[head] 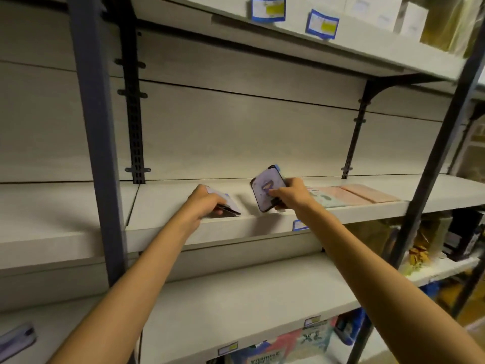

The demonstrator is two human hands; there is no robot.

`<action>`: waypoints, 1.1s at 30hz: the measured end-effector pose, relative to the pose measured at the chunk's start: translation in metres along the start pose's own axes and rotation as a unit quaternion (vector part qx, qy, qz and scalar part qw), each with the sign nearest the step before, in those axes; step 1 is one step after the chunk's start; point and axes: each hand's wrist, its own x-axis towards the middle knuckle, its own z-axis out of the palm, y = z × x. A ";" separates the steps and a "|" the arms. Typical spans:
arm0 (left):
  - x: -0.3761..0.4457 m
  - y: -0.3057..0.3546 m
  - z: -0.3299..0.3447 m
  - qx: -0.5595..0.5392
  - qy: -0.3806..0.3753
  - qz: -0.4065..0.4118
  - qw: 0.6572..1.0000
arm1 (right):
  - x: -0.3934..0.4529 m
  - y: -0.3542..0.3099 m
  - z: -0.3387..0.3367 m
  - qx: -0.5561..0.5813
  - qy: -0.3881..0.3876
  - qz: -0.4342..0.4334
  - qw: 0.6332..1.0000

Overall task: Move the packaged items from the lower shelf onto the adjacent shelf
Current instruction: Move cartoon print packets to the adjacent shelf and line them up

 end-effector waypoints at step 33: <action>0.036 -0.042 0.038 0.485 0.060 0.060 0.870 | 0.050 0.044 -0.001 -0.437 -0.024 -0.233 0.868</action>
